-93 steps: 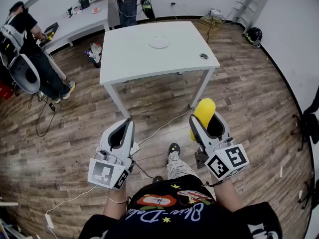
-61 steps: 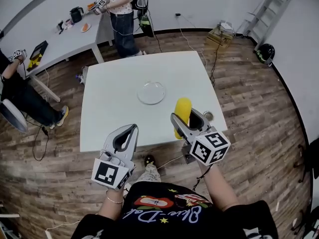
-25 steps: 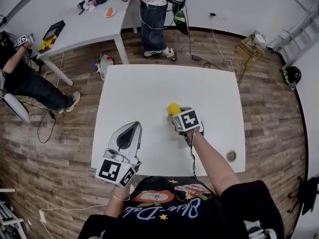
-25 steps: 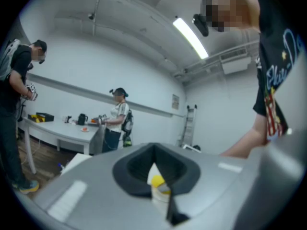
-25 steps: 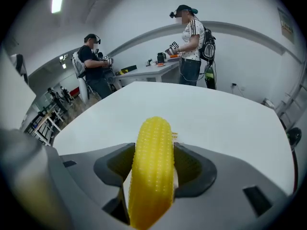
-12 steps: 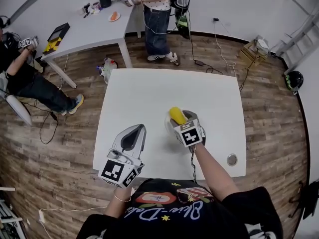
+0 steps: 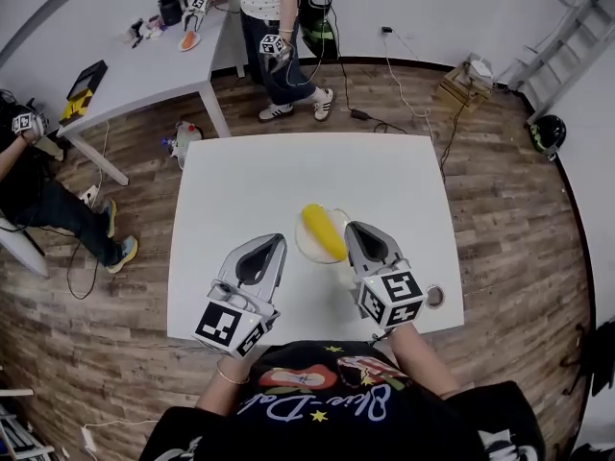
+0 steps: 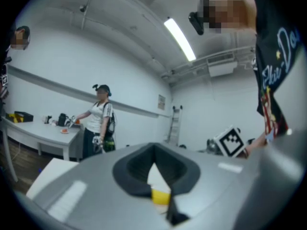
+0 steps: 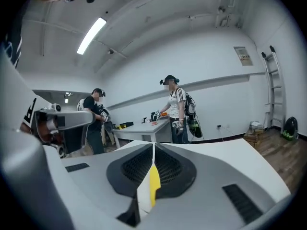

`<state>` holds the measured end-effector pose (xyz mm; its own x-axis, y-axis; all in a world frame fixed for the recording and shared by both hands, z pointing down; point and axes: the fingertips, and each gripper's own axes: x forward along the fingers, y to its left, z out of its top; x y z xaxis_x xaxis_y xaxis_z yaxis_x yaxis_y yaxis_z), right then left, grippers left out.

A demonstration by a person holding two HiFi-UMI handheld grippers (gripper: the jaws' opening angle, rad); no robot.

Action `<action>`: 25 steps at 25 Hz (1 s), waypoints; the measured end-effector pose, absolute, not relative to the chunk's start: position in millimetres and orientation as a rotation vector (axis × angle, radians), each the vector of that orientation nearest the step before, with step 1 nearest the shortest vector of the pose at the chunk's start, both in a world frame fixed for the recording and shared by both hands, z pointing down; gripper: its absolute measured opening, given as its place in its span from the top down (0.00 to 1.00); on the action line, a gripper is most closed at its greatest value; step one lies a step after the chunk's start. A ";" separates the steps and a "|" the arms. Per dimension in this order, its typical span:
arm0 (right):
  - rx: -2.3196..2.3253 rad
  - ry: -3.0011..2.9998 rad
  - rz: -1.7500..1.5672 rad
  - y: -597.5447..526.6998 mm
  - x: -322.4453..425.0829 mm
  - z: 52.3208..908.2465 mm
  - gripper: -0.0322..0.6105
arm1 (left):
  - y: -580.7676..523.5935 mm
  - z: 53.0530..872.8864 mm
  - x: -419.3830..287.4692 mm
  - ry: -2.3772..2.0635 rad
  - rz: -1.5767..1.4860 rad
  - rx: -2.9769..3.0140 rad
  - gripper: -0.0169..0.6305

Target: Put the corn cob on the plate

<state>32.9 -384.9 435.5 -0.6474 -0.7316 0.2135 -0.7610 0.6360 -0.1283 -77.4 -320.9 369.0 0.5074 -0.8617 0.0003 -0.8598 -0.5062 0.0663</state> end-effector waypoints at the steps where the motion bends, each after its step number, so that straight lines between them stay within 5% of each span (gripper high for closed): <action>1: 1.239 -2.718 0.299 -381.2 34.5 432.6 0.91 | -321.8 368.9 -73.9 -1.518 -0.050 2.686 0.99; 25: 1.186 -2.739 0.298 -372.6 33.5 421.5 0.93 | -323.6 369.3 -69.8 -1.521 -0.035 2.687 0.99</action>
<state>33.5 -372.6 421.5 -0.6788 -0.7044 0.2074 -0.7325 0.6693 -0.1246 -69.8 -323.6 369.3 0.5150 -0.8572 0.0069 -0.8560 -0.5138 0.0583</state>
